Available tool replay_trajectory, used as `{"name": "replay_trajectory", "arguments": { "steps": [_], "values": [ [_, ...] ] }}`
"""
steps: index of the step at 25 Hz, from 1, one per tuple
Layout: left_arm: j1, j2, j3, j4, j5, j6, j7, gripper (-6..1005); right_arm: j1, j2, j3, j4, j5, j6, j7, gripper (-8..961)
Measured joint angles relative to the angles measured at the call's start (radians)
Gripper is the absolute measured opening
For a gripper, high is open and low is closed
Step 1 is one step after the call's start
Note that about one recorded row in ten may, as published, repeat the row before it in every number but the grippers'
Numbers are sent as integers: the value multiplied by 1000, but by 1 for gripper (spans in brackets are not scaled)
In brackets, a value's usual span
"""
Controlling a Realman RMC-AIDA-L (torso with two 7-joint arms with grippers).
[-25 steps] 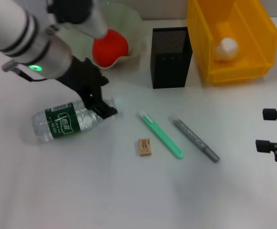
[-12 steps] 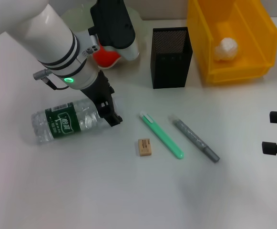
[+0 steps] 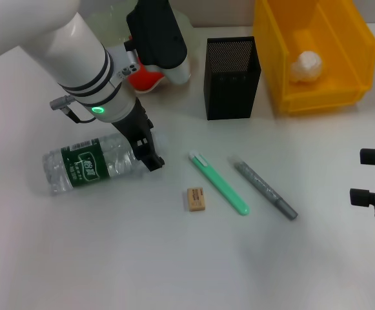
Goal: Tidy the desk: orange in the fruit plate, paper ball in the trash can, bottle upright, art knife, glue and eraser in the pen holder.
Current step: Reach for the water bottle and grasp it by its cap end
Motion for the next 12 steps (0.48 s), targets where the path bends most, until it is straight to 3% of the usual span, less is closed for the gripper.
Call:
{"name": "replay_trajectory", "arguments": {
  "steps": [6,11,12],
  "values": [
    [-3,0,0,-20,-4,-18,-3,722,7,-1,0,6,0,1,0,759],
    [-5,0,12,-30,-5,-38,-6,486,10,-1,0,9,0,1,3,759],
    [-4,0,13,-30,-6,-40,-7,483,10,0,0,10,0,1,3,759]
  ]
}}
